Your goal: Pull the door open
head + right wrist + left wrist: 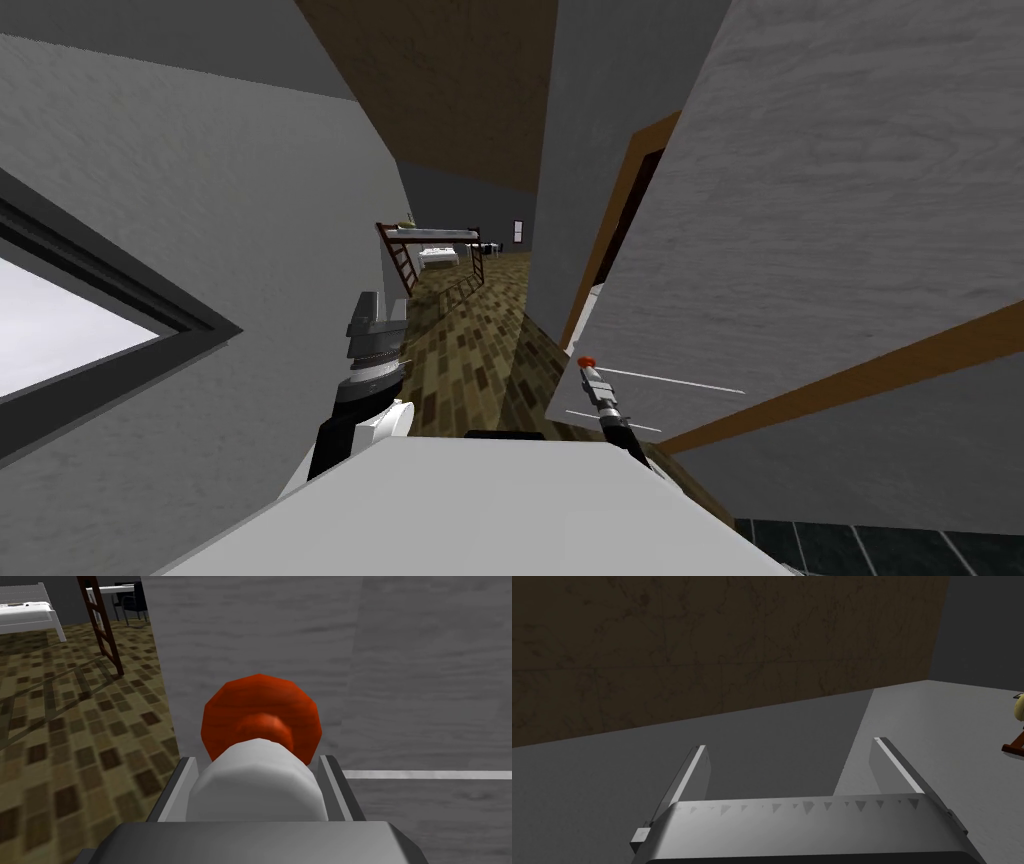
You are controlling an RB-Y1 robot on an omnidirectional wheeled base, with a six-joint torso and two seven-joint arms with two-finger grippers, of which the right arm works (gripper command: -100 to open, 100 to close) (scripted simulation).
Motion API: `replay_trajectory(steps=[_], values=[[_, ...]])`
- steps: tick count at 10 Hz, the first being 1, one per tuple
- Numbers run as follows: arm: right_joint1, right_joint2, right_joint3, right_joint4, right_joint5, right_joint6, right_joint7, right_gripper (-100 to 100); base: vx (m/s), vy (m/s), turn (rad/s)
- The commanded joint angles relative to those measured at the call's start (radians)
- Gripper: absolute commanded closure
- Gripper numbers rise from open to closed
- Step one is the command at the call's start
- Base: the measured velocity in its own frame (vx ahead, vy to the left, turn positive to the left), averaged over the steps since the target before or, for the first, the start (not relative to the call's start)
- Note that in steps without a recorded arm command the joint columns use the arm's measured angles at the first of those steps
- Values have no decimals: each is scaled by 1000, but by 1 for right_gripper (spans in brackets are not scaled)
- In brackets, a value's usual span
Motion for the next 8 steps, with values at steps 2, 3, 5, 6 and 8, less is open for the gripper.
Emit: replay_trajectory(steps=[2,3,5,6,8], values=[[24,-15,21,-3,14,-31,-17,100,-61,-3,-13],[37,-25,33,-6,22,-49,-27,100,-48,-2,-64],[71,-48,60,-14,42,-95,-50,100,-47,-5,-57],[90,-61,76,-18,53,-120,-63,100,-47,-13,-59],[128,-88,108,-27,75,-173,-89,100,-47,-20,-60]])
